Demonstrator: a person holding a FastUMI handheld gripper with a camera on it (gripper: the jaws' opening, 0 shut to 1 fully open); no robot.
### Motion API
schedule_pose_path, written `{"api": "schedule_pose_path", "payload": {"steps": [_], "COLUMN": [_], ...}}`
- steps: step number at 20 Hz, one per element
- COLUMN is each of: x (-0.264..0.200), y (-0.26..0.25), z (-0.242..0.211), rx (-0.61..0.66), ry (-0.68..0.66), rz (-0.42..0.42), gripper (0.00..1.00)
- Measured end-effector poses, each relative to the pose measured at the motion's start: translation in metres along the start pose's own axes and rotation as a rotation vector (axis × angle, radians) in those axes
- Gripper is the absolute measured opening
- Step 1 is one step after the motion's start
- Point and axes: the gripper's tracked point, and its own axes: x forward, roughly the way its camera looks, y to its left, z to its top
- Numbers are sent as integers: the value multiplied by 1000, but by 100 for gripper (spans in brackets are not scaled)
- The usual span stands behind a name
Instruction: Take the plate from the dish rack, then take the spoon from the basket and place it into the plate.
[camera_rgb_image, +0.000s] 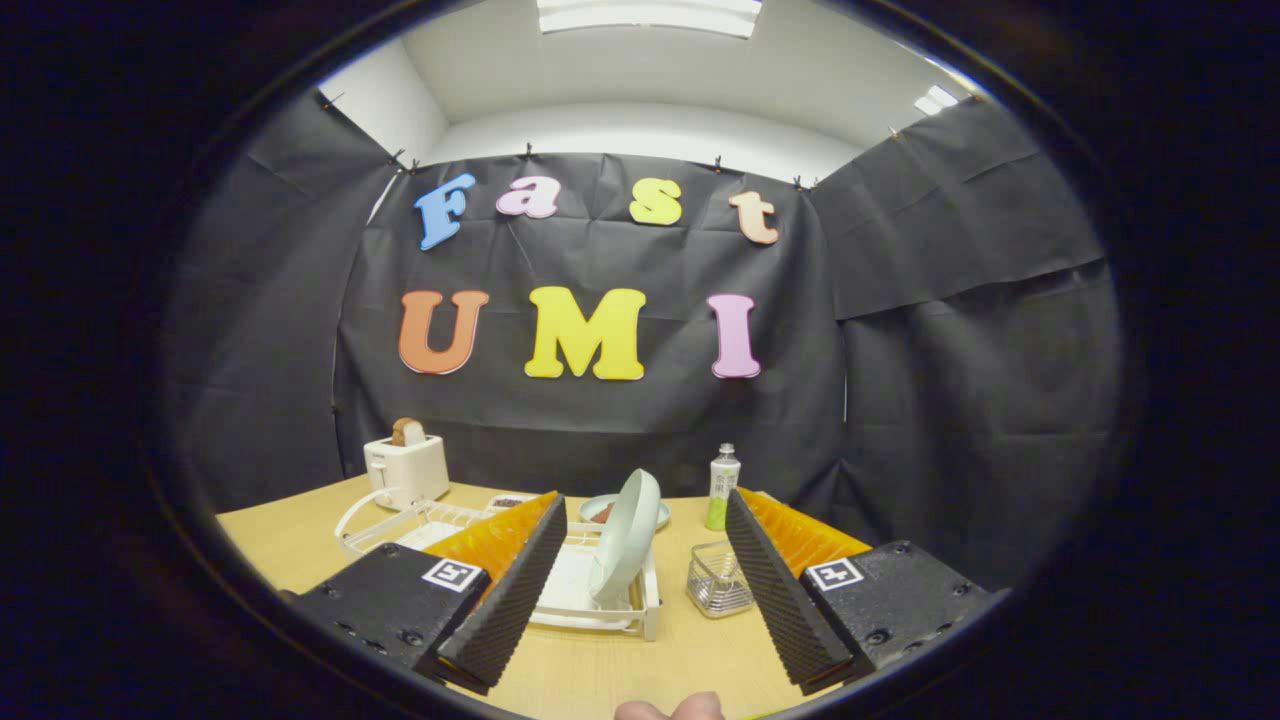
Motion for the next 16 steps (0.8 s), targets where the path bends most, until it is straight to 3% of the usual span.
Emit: {"api": "schedule_pose_path", "payload": {"steps": [11,16], "x": [14,34], "y": [5,9], "z": [-21,-6], "rx": [17,-6], "ry": [76,70], "rz": [43,59], "gripper": [100,100]}}
